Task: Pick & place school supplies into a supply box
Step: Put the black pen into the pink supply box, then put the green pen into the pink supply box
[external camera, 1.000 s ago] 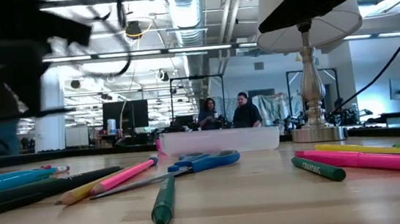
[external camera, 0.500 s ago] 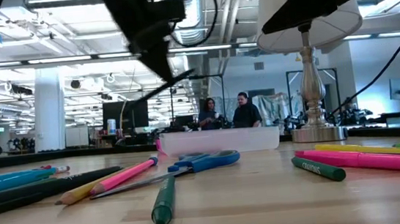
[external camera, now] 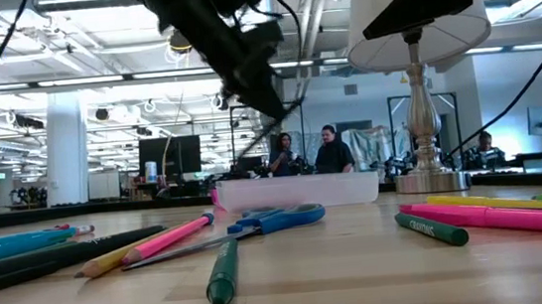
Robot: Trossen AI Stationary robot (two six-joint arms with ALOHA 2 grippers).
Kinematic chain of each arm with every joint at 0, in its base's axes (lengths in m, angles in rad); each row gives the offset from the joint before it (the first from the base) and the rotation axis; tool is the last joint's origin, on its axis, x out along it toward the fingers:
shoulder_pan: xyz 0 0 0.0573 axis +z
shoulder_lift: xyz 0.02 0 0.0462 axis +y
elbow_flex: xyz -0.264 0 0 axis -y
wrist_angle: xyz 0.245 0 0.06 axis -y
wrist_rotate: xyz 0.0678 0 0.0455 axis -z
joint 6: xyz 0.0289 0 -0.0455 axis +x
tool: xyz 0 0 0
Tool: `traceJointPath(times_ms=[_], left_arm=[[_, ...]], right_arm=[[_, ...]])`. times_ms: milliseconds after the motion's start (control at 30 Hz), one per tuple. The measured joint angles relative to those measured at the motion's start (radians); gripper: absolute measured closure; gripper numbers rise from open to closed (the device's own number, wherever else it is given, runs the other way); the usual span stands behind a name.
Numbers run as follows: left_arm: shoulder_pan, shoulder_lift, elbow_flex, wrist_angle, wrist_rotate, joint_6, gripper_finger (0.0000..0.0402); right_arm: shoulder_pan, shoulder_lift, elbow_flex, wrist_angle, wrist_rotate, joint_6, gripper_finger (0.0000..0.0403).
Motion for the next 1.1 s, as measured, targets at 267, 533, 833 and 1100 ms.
traceJointPath(times_ms=[267,533,833,1100], left_arm=[[0.024,0.067,-0.001,-0.010,0.010,0.002,0.0368],[0.023,0.070,0.000,-0.012,0.000,0.032,0.0340],[0.016,0.063,0.000,-0.026,-0.005,0.042,0.0272],[-0.070,-0.056,0.000,-0.261,-0.053,0.049,0.0263]], right_arm=[[-0.001,0.000,0.000,0.001,0.002,0.002,0.0287],[-0.001,0.000,0.000,0.007,0.003,0.006,0.0287],[-0.001,0.000,0.000,0.001,0.001,0.102,0.0287],[0.000,0.000,-0.001,-0.145,-0.003,0.420,0.0287]])
